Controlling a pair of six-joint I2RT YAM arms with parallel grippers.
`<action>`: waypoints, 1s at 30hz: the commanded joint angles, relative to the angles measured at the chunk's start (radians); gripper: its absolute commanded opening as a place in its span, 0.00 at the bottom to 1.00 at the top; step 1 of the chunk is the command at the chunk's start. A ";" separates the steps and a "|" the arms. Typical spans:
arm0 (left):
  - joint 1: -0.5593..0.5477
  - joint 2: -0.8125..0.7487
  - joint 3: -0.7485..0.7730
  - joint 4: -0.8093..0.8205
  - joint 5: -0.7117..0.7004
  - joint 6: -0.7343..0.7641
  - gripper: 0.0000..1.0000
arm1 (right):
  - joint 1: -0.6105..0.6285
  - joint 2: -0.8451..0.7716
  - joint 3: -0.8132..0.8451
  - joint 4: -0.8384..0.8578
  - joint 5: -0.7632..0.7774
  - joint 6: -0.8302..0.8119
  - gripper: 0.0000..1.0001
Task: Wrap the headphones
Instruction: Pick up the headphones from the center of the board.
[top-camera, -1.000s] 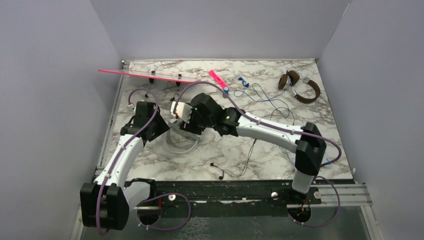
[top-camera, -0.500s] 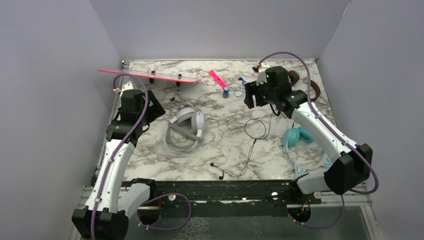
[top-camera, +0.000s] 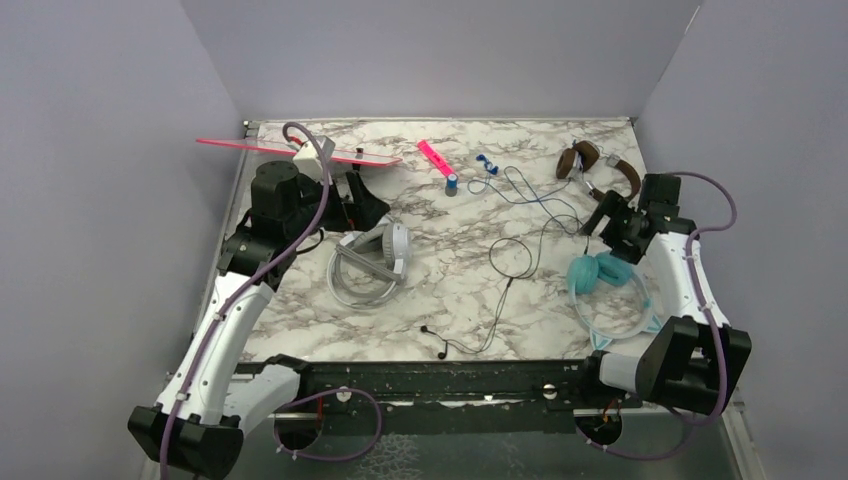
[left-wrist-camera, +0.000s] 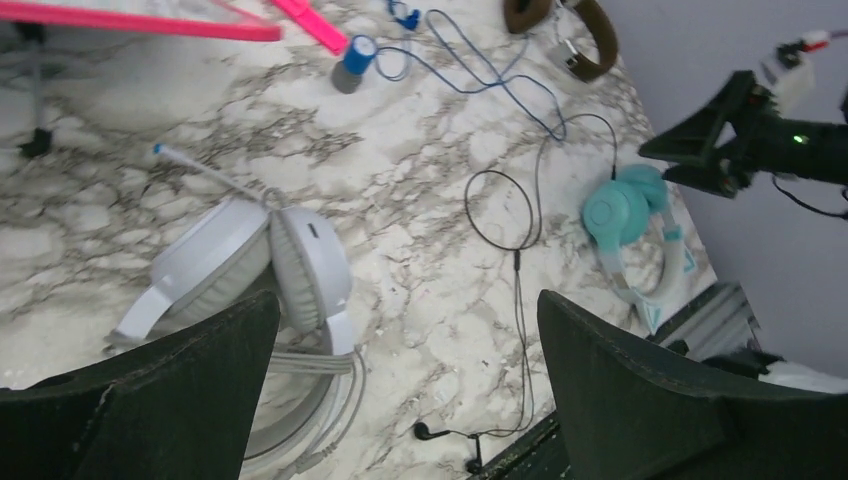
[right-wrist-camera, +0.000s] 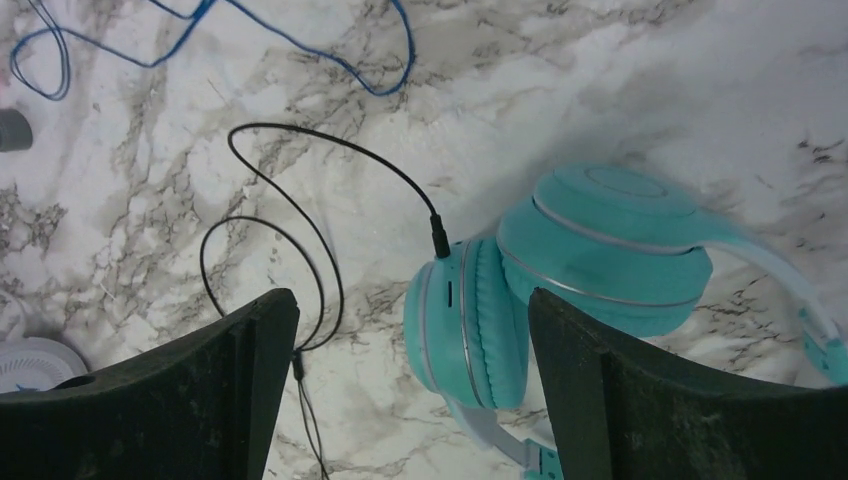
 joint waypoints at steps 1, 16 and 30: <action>-0.091 -0.003 0.048 0.060 0.104 0.073 0.98 | 0.001 0.009 -0.032 -0.061 -0.068 -0.015 0.89; -0.159 -0.013 0.047 0.062 0.124 0.068 0.98 | 0.075 -0.028 -0.231 -0.139 -0.062 0.154 0.78; -0.159 0.010 0.056 0.082 0.136 0.077 0.98 | 0.229 -0.114 -0.109 -0.386 0.015 0.177 0.95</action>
